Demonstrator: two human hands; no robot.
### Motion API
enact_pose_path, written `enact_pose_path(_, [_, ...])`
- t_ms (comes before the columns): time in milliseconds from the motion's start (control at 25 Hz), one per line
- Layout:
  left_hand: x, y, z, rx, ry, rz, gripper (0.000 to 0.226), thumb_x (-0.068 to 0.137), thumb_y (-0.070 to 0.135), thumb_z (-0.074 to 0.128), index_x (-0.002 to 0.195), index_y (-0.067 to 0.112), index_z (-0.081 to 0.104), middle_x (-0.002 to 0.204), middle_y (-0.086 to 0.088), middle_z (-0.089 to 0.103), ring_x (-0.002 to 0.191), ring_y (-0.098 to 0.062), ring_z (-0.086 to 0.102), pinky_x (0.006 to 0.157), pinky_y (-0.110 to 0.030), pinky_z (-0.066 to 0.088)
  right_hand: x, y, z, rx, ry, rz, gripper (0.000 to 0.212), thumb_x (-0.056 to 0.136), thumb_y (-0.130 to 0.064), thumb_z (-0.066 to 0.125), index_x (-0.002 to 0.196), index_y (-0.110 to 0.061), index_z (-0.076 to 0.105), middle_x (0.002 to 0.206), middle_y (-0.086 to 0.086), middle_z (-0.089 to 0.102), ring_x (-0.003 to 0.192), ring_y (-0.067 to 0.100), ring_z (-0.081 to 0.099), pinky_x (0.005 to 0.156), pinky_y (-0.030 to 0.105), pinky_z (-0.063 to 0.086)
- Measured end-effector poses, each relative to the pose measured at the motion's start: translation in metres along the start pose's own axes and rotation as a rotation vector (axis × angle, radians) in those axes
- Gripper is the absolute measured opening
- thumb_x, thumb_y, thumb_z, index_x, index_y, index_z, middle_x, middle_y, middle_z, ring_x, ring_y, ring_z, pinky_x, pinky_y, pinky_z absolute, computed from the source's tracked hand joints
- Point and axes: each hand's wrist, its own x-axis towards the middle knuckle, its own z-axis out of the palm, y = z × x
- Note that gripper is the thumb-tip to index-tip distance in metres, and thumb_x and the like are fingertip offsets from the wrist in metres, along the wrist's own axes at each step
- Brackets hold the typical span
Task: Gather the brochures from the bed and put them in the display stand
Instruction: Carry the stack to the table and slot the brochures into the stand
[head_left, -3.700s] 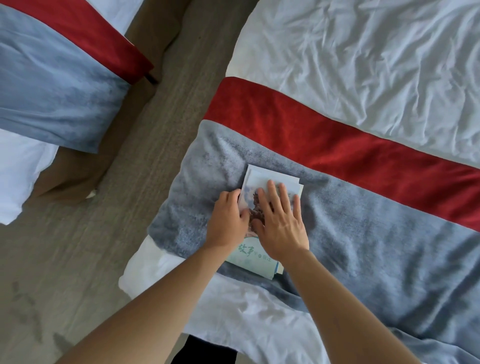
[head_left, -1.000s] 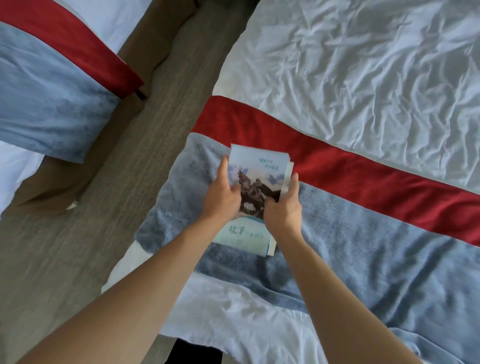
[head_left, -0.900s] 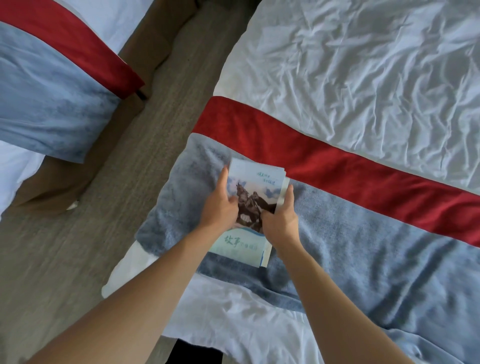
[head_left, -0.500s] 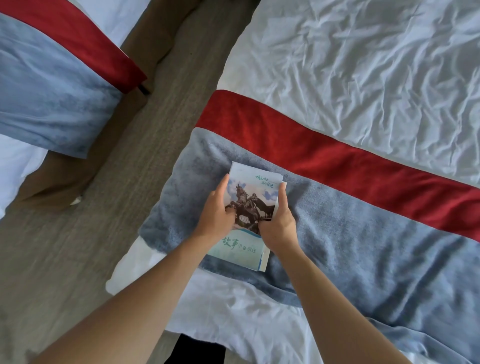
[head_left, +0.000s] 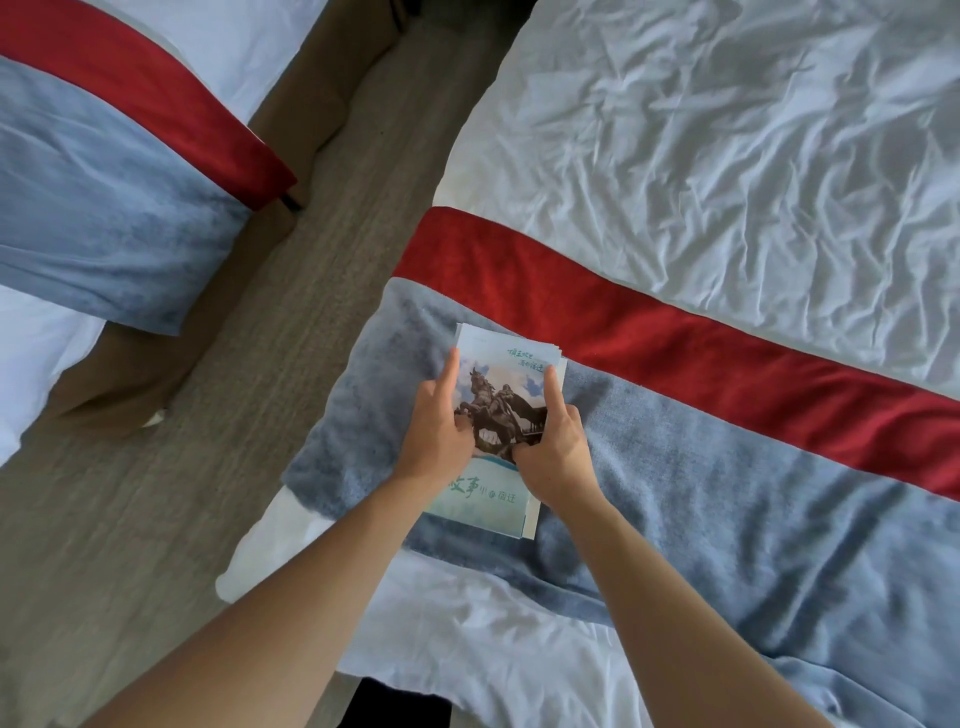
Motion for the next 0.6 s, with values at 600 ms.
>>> enact_pose_path(600, [-0.001, 0.148, -0.073, 0.003, -0.038, 0.201, 0.071, 0.09, -0.009, 0.052, 0.147, 0.033, 0.042, 0.134, -0.002, 0.036, 0.116, -0.007, 0.041, 0.074, 0.003, 0.04, -0.031, -0.112, -0.106, -0.065, 0.118, -0.133, 0.108, 0.08, -0.011, 0.076, 0.161, -0.033, 0.007, 0.117, 0.003, 0.038, 0.087, 0.003, 0.045, 0.066, -0.007, 0.034])
